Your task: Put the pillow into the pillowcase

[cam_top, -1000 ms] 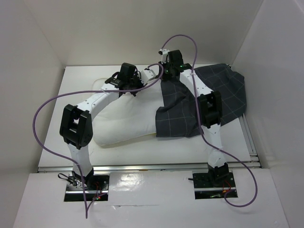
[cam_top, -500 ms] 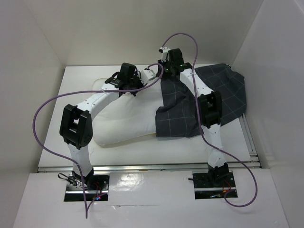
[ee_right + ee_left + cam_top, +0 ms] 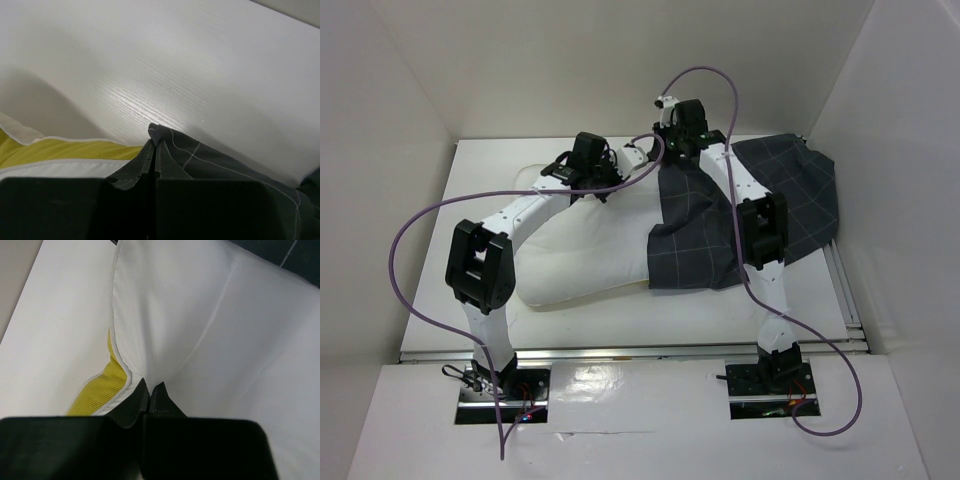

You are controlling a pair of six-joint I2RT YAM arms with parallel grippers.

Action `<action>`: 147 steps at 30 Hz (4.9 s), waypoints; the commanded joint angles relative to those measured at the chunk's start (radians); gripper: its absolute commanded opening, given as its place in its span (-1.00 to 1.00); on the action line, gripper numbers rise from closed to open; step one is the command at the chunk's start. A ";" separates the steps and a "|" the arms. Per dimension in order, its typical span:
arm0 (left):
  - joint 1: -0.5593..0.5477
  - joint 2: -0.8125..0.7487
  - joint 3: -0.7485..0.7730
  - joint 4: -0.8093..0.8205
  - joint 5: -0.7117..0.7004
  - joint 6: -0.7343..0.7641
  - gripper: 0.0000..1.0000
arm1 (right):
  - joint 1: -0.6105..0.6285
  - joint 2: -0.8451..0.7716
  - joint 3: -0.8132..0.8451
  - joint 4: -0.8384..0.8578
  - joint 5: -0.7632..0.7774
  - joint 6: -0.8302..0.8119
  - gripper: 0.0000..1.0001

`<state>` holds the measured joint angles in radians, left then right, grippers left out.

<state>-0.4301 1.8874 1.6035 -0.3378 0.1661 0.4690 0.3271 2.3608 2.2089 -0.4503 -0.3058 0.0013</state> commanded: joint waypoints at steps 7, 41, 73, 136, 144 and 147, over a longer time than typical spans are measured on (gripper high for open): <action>-0.032 -0.057 0.072 0.092 0.041 0.010 -1.00 | 0.090 -0.040 0.072 0.036 -0.124 0.054 -1.00; -0.116 -0.149 -0.017 0.293 -0.040 -0.139 -1.00 | 0.188 0.014 0.095 0.173 -0.383 0.459 -1.00; 0.096 0.314 0.463 -0.056 -0.225 -0.296 0.66 | -0.060 -0.325 -0.284 -0.045 -0.297 -0.102 0.46; -0.116 -0.550 -0.669 -0.077 -0.364 0.109 0.99 | -0.129 -0.692 -0.828 0.056 -0.188 -0.354 0.43; -0.116 -0.591 -0.827 0.130 -0.548 0.131 0.99 | -0.129 -0.683 -0.818 0.047 -0.197 -0.365 0.43; -0.116 -0.591 -0.899 0.273 -0.622 0.175 0.99 | -0.129 -0.683 -0.818 0.047 -0.197 -0.365 0.43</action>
<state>-0.5484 1.3243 0.7403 -0.2268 -0.3550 0.6067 0.2047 1.6787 1.3445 -0.4194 -0.4858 -0.3538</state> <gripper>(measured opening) 0.993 0.719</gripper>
